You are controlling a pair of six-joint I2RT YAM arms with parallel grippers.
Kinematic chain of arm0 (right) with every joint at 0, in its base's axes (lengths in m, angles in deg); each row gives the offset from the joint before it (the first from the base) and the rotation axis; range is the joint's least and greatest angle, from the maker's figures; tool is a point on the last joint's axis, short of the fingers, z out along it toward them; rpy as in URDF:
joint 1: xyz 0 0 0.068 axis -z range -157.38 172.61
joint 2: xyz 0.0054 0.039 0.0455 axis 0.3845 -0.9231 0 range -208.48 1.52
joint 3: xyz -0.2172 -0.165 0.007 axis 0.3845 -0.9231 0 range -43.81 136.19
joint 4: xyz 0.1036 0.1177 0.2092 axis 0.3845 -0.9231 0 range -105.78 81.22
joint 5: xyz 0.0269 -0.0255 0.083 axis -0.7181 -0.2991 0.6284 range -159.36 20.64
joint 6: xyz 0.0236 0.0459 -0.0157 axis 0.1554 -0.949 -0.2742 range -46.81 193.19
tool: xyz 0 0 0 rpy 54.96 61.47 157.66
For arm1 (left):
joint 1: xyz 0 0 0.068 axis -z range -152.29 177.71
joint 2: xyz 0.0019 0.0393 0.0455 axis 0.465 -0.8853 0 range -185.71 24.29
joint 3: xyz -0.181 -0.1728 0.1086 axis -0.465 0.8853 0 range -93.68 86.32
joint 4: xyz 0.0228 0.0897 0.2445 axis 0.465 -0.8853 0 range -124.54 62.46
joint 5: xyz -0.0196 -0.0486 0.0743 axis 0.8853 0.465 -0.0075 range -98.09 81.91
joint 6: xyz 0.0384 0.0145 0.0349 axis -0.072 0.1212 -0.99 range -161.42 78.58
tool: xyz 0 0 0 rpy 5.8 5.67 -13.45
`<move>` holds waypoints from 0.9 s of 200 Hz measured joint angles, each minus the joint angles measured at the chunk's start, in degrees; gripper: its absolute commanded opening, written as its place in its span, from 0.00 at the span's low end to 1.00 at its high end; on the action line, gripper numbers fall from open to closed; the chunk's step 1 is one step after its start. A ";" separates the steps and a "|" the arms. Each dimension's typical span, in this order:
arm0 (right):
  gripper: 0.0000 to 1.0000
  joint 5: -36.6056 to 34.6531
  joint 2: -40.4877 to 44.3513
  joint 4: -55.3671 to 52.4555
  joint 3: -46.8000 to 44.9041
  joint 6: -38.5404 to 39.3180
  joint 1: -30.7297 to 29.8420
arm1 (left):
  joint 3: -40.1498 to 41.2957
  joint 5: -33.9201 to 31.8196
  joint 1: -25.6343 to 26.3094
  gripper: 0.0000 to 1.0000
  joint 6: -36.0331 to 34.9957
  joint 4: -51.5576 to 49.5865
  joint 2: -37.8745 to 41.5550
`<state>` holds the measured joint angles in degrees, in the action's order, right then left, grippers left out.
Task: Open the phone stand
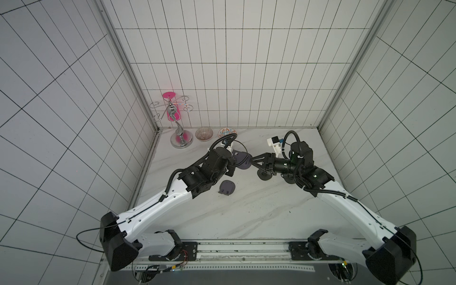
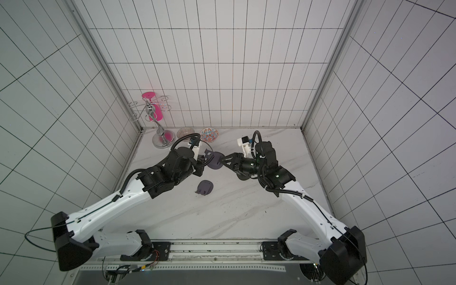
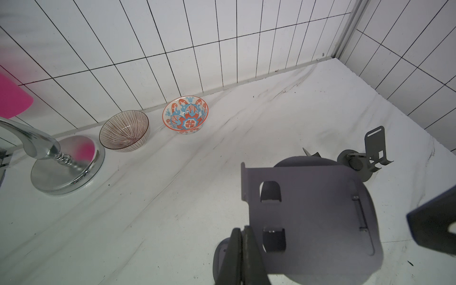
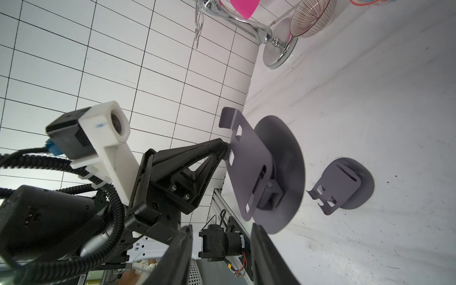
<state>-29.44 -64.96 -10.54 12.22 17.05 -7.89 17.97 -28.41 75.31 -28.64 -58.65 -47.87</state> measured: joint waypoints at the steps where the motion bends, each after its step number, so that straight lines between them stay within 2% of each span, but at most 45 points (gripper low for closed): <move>1: 0.42 0.00 -0.02 0.00 0.00 0.00 -0.02 | 0.00 -0.02 0.00 0.00 0.00 0.02 -0.02; 43: 0.41 0.11 -1.09 0.92 -0.17 0.00 -0.79 | -0.26 -0.48 0.28 0.00 -0.39 0.00 -0.28; 81: 0.31 0.13 -2.01 2.01 -0.50 -0.31 -1.01 | -0.81 -1.81 1.14 0.00 -1.03 -0.44 -0.48; 120: 0.26 0.07 -3.04 2.49 -0.90 -0.39 -1.25 | -0.85 -3.02 1.40 0.00 -1.55 -1.11 -0.90; 158: 0.03 0.13 -3.56 3.96 -1.40 -0.42 -1.86 | -0.85 -1.20 1.99 0.00 -1.92 -1.03 -1.05; 180: 0.00 0.17 -4.02 4.59 -1.44 -0.44 -1.92 | -0.87 0.46 2.45 0.00 -2.14 -0.63 -1.05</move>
<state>-29.26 -68.98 -5.95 10.78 16.61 -9.81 17.09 -27.95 77.75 -30.78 -59.28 -48.92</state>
